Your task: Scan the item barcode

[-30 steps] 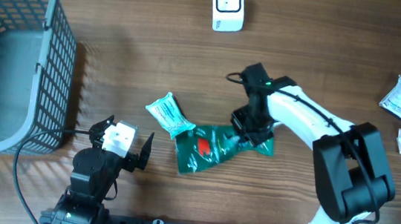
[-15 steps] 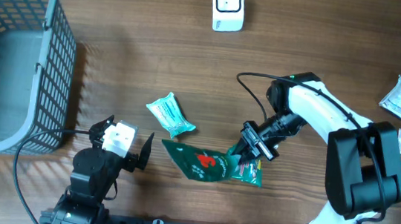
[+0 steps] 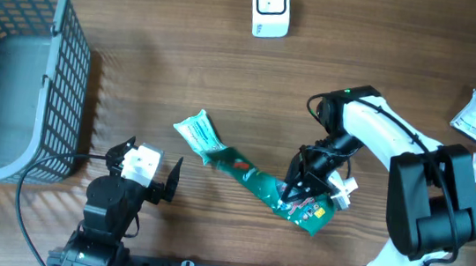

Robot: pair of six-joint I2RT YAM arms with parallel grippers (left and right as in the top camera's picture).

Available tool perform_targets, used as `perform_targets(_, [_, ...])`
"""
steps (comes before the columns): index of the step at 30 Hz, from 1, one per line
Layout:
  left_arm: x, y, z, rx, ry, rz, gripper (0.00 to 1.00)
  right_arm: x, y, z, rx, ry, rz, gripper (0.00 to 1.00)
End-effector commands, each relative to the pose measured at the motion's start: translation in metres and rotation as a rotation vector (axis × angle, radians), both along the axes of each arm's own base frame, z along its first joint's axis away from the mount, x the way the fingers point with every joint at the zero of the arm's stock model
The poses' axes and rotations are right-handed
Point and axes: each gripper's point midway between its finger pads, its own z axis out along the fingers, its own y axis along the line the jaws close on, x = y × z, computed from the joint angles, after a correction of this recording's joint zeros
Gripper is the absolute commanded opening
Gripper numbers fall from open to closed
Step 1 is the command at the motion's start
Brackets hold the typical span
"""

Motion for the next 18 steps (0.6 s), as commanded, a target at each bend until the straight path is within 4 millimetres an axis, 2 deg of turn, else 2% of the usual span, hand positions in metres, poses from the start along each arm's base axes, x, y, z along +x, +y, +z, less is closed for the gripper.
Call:
perform_targets(1, [-0.001,-0.001,-0.002,0.006,-0.001,-0.012,1.00,0.008,-0.009,0.000,-0.119,0.072,-0.131,0.24])
perform_targets(3, [-0.001,-0.001,-0.002,0.006,0.000,-0.012,1.00,0.013,-0.015,-0.003,-0.126,0.054,-0.137,0.26])
perform_targets(4, [-0.001,-0.001,-0.002,0.006,-0.001,-0.012,1.00,0.017,-0.019,-0.006,-0.098,-0.005,-0.096,0.46])
perform_targets(5, [-0.001,-0.001,-0.002,0.006,-0.001,-0.012,1.00,0.023,-0.024,-0.013,-0.035,-0.127,0.014,0.59])
perform_targets(6, [-0.001,-0.001,-0.002,0.006,-0.001,-0.012,1.00,0.036,-0.029,-0.022,0.071,-0.324,0.186,0.71])
perform_targets(7, [-0.001,-0.001,-0.002,0.006,0.000,-0.012,1.00,0.066,-0.021,-0.027,0.231,-0.582,0.312,1.00])
perform_targets(9, [-0.001,-0.001,-0.002,0.006,-0.001,-0.012,1.00,0.094,-0.015,-0.029,0.341,-0.822,0.445,1.00])
perform_targets(11, [-0.001,-0.001,-0.002,0.006,-0.001,-0.012,1.00,0.099,-0.031,-0.033,0.248,-0.817,0.506,1.00])
perform_targets(13, [-0.001,-0.001,-0.002,0.006,0.000,-0.012,1.00,0.104,-0.051,-0.029,0.139,-0.813,0.603,1.00])
perform_targets(14, [-0.001,-0.001,-0.002,0.006,-0.001,-0.012,1.00,0.108,-0.060,-0.022,0.093,-0.817,0.661,1.00])
perform_targets(15, [-0.001,-0.001,-0.002,0.006,-0.001,-0.012,1.00,0.113,-0.072,-0.006,0.041,-0.835,0.758,0.99])
perform_targets(17, [-0.001,-0.001,-0.002,0.006,-0.001,-0.012,1.00,0.120,-0.076,0.021,0.032,-0.906,0.901,1.00])
perform_targets(18, [-0.001,-0.001,-0.002,0.006,-0.001,-0.012,1.00,0.123,-0.071,0.039,0.057,-0.977,1.002,1.00])
